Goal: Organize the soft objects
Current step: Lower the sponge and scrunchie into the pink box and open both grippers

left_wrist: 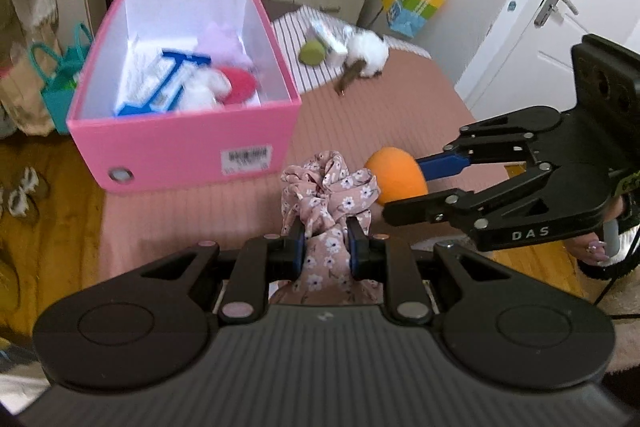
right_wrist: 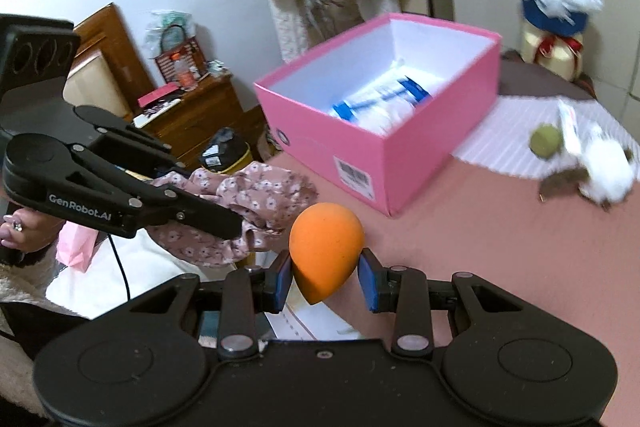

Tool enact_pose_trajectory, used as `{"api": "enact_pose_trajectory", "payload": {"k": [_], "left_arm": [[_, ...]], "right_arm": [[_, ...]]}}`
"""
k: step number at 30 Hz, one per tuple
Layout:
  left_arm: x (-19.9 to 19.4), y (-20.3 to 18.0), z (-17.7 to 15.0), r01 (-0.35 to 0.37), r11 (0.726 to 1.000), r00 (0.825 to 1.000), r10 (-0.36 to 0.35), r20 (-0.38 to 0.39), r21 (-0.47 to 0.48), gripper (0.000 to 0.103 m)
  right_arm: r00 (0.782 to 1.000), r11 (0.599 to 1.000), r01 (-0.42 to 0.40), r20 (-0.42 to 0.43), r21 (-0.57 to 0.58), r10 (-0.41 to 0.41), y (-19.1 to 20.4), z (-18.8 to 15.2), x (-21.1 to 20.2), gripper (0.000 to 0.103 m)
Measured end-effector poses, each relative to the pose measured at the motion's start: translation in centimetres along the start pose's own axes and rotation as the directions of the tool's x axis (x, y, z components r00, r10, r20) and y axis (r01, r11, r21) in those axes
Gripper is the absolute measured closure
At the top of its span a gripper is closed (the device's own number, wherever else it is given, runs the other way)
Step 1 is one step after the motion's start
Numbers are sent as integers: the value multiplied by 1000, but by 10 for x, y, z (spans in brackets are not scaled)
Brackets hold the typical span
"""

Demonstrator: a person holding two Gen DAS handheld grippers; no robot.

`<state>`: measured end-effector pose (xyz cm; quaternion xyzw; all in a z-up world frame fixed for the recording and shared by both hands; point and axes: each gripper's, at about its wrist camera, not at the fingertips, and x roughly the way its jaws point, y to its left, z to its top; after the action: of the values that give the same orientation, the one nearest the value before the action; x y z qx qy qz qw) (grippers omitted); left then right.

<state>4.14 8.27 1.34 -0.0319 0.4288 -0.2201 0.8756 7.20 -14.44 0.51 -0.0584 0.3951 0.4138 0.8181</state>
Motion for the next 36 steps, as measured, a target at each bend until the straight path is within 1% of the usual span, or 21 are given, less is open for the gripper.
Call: {"api": "enact_pose_trajectory", "payload": {"k": [4, 7, 10, 14, 19, 22, 24, 28, 30, 34, 36], "left_arm": [[-15, 5, 13, -18, 999, 998, 16, 55, 29, 84], [-18, 13, 26, -29, 999, 995, 26, 93, 29, 84], [-15, 26, 41, -34, 999, 991, 33, 130, 12, 84], [-9, 45, 62, -59, 998, 978, 63, 198, -23, 84], [7, 71, 88, -89, 994, 964, 102, 245, -60, 84], [24, 85, 102, -122, 989, 958, 138, 251, -78, 84], [39, 95, 112, -159, 983, 952, 176, 250, -87, 84], [70, 116, 133, -232, 967, 942, 251, 223, -109, 84], [84, 124, 141, -263, 958, 937, 281, 206, -113, 84], [105, 139, 155, -304, 942, 924, 328, 198, -142, 84], [112, 143, 159, -311, 939, 923, 335, 189, -146, 84]], "right_arm": [[999, 999, 5, 34, -40, -4, 8, 21, -2, 63], [997, 998, 11, 79, -57, -6, 8, 39, -4, 63], [991, 997, 36, 128, -75, -26, 6, 60, 0, 63], [984, 995, 53, 175, -84, -37, -3, 85, 12, 63], [977, 994, 77, 206, -77, -60, -19, 114, 36, 63], [976, 994, 94, 202, -62, -80, -34, 132, 56, 63], [976, 992, 111, 192, -57, -98, -45, 143, 70, 63], [977, 986, 151, 165, -69, -138, -66, 163, 103, 63], [981, 987, 147, 141, -69, -136, -77, 172, 118, 63], [983, 980, 166, 94, -107, -156, -87, 182, 148, 63], [984, 978, 170, 72, -122, -162, -91, 186, 160, 63]]}}
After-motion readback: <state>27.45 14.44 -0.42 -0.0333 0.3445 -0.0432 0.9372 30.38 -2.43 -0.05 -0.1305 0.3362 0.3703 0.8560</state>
